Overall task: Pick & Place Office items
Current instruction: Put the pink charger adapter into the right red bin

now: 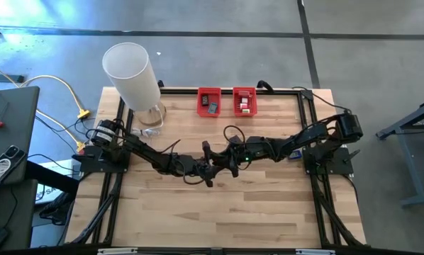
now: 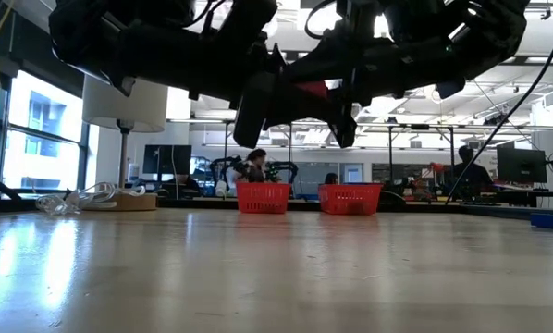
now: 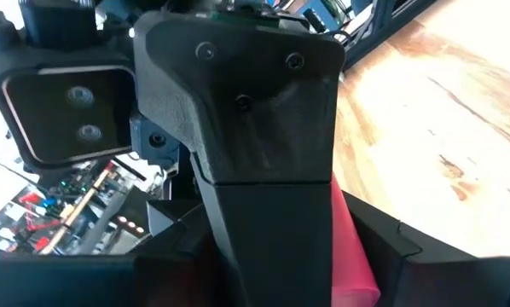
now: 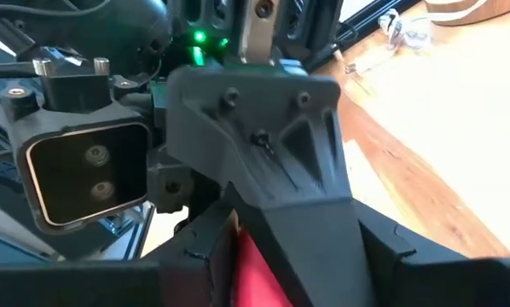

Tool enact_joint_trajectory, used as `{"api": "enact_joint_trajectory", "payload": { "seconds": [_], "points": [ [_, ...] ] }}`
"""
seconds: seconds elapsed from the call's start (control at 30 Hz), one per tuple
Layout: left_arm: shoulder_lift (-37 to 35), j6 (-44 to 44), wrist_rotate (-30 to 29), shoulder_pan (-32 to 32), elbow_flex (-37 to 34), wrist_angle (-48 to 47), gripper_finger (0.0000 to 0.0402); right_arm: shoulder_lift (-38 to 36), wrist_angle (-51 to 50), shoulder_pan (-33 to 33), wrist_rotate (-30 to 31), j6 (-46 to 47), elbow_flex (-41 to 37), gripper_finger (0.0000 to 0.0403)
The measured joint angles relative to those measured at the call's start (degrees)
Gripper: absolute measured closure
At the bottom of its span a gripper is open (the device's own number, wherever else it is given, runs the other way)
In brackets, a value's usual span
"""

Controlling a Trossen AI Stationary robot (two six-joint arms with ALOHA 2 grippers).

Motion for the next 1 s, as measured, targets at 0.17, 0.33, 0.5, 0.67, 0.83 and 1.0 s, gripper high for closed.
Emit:
{"api": "enact_joint_trajectory", "payload": {
  "seconds": [0.17,0.33,0.5,0.67,0.83,1.0],
  "points": [
    [0.0,1.9,-0.6,-1.0,0.0,0.2,0.0191,0.0,-0.5,0.1,-1.3,0.0,-0.1,0.0255],
    [0.0,5.8,-2.3,-1.6,0.0,1.3,0.0151,0.0,-0.8,0.1,-1.3,0.0,-0.1,0.0255],
    [0.0,2.7,-3.7,-1.6,0.0,1.5,0.0138,-0.8,-3.2,0.0,-0.7,-0.8,-0.1,0.0255],
    [0.0,-0.9,-4.0,-2.6,-0.1,2.8,0.0137,-3.1,-9.0,-0.2,2.5,-3.6,-0.1,0.0255],
    [-0.2,2.1,-6.6,-4.0,0.1,5.7,0.0137,-6.9,-21.7,-0.7,9.0,-6.0,-0.7,0.0255],
    [-0.2,1.5,-13.2,-6.0,0.1,10.1,0.0137,-13.8,-33.3,-1.5,19.6,-7.6,-0.2,0.0255]
  ]
}}
